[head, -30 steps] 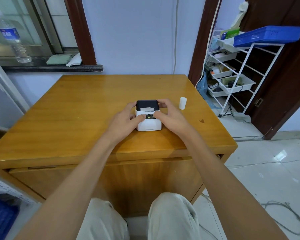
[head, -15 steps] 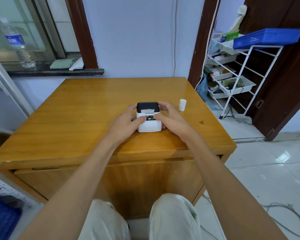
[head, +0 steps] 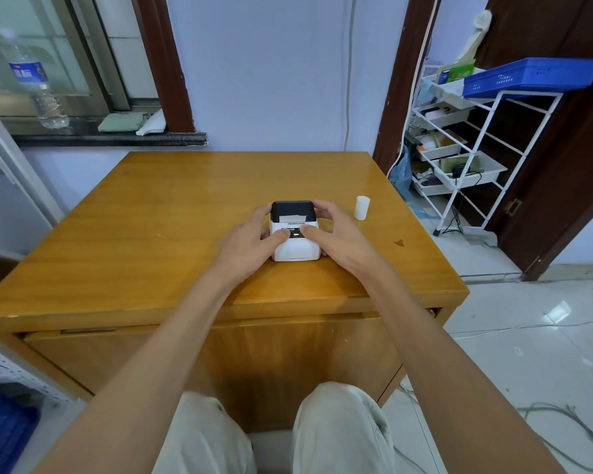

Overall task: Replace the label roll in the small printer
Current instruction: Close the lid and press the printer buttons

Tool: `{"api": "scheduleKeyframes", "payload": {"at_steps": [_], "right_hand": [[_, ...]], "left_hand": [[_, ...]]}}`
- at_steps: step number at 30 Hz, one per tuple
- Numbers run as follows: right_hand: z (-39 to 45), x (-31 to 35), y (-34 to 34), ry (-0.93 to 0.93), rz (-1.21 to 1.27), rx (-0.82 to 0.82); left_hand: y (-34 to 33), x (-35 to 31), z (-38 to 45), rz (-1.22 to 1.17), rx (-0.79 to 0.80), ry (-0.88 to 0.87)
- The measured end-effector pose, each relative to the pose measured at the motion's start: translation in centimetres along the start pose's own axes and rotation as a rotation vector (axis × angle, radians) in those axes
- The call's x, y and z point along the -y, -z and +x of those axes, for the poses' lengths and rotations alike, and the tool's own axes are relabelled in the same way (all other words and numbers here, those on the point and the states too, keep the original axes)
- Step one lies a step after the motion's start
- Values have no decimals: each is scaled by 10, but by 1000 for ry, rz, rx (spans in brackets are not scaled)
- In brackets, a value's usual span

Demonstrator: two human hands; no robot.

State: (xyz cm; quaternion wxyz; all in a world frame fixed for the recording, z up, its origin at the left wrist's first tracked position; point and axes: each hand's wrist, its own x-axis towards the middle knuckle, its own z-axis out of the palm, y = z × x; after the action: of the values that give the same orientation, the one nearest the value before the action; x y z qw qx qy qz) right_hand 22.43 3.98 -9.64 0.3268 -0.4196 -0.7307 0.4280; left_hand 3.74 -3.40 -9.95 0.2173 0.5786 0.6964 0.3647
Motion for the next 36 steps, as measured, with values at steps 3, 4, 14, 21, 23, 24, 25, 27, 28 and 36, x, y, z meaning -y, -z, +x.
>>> {"api": "scheduleKeyframes", "payload": {"at_steps": [3,4,14,21,23,24,25,27,28,36], "right_hand": [[-3,-2,-1,29,-5,-17],[-3,-1,-1,33,-8,-18],[-7,1,-1,48,-5,-22],[-8,0,-1,33,-22,-35],[-8,0,-1,35,-22,-38],[-8,0,-1,35,-19,-38],[-8,0,-1,35,-16,-39],[-9,-1,-2,37,-12,-42],[-9,-1,-2,38,-12,-42],[-8,-1,-2,38,-15,-43]], "left_hand": [[-1,-1,0,21,-8,5],[-1,-1,0,26,-11,5],[0,-3,1,54,-37,19],[0,-3,1,53,-45,24],[0,-3,1,50,-43,24],[-1,-2,1,40,-40,24],[-1,-2,1,29,-38,24],[0,-2,1,14,-37,27],[0,-2,0,11,-40,28],[0,-2,0,21,-39,24]]}}
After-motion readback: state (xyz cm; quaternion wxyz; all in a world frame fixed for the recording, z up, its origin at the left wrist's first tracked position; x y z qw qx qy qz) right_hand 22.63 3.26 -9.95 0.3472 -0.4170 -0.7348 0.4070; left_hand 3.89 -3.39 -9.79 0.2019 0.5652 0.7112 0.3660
